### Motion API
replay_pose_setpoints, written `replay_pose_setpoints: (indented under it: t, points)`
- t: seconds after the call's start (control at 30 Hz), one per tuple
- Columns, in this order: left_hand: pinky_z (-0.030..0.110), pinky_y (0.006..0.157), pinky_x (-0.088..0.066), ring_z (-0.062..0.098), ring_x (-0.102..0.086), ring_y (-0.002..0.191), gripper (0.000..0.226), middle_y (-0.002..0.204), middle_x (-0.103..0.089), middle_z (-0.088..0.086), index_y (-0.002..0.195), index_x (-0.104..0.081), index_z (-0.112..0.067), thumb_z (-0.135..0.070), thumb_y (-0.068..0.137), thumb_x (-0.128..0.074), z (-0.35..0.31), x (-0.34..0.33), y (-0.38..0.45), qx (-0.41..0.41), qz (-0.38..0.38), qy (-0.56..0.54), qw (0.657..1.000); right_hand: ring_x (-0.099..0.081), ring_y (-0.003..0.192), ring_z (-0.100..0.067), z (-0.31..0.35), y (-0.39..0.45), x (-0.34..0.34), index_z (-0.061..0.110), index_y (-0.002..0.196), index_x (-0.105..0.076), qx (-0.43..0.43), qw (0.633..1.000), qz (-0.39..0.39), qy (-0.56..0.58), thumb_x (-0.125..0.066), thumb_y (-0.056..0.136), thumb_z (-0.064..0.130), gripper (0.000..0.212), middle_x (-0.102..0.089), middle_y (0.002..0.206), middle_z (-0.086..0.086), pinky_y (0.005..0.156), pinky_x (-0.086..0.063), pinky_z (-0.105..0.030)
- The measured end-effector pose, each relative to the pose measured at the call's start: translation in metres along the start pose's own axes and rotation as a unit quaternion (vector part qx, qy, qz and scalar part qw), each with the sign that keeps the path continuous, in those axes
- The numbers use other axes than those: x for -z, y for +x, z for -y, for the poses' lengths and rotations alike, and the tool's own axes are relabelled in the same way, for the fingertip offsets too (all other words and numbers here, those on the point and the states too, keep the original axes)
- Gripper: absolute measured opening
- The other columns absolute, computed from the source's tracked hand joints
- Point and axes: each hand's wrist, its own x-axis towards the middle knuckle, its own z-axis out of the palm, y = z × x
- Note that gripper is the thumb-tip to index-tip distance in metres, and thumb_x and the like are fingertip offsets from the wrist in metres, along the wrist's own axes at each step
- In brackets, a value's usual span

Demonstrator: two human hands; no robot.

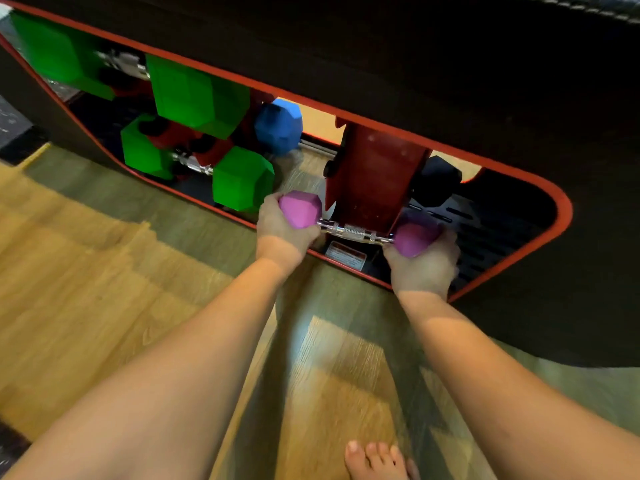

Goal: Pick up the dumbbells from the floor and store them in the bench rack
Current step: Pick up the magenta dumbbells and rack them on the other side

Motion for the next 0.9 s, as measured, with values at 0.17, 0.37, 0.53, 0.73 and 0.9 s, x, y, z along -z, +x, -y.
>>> replay_pose_setpoints:
  t: [0.17, 0.37, 0.53, 0.73, 0.9]
  points:
    - [0.041, 0.096, -0.049, 0.028, -0.057, 0.108, 0.083, 0.123, -0.057, 0.01, 0.134, -0.046, -0.01, -0.019, 0.061, -0.086, -0.003, -0.004, 0.01, -0.014, 0.014, 0.011, 1.0, -0.047, 0.124, -0.044, -0.009, 0.012, -0.011, 0.005, 0.139, -0.039, -0.005, 1.0, -0.009, 0.0, -0.085, 0.064, 0.033, 0.092, -0.049, 0.134, -0.022, 0.106, -0.038, -0.055]
    - [0.045, 0.1, -0.048, 0.032, -0.056, 0.114, 0.081, 0.124, -0.055, 0.012, 0.132, -0.045, -0.008, -0.016, 0.062, -0.085, -0.006, -0.013, 0.022, -0.01, 0.048, 0.039, 0.998, -0.04, 0.132, -0.042, -0.013, 0.025, -0.015, 0.004, 0.144, -0.031, -0.004, 1.0, 0.01, -0.023, -0.081, 0.074, 0.038, 0.092, -0.043, 0.141, -0.022, 0.112, -0.029, -0.055]
    - [0.046, 0.11, -0.035, 0.041, -0.037, 0.131, 0.112, 0.141, -0.034, 0.019, 0.15, -0.015, -0.017, -0.026, 0.064, -0.087, -0.024, -0.023, 0.026, -0.051, 0.15, 0.192, 0.969, -0.03, 0.137, -0.042, -0.014, 0.031, -0.014, 0.001, 0.15, -0.01, -0.023, 0.984, 0.117, -0.13, -0.072, 0.082, 0.049, 0.103, -0.031, 0.148, -0.024, 0.114, -0.027, -0.053]
    - [0.044, 0.103, -0.04, 0.039, -0.04, 0.127, 0.113, 0.141, -0.03, 0.016, 0.15, -0.014, -0.019, -0.024, 0.065, -0.089, -0.026, -0.032, 0.028, -0.059, 0.125, 0.275, 0.951, -0.023, 0.141, -0.046, -0.01, 0.027, -0.028, 0.014, 0.154, 0.013, -0.051, 0.978, 0.074, -0.188, -0.075, 0.073, 0.059, 0.128, -0.007, 0.16, -0.022, 0.102, -0.038, -0.059]
    - [0.047, 0.107, -0.037, 0.04, -0.039, 0.129, 0.118, 0.14, -0.031, 0.017, 0.15, -0.014, -0.021, -0.03, 0.061, -0.091, -0.02, -0.03, 0.034, -0.043, 0.125, 0.265, 0.955, -0.031, 0.136, -0.044, -0.011, 0.022, -0.038, 0.009, 0.154, -0.001, -0.035, 0.977, 0.03, -0.207, -0.076, 0.075, 0.053, 0.118, -0.017, 0.157, -0.021, 0.095, -0.043, -0.058]
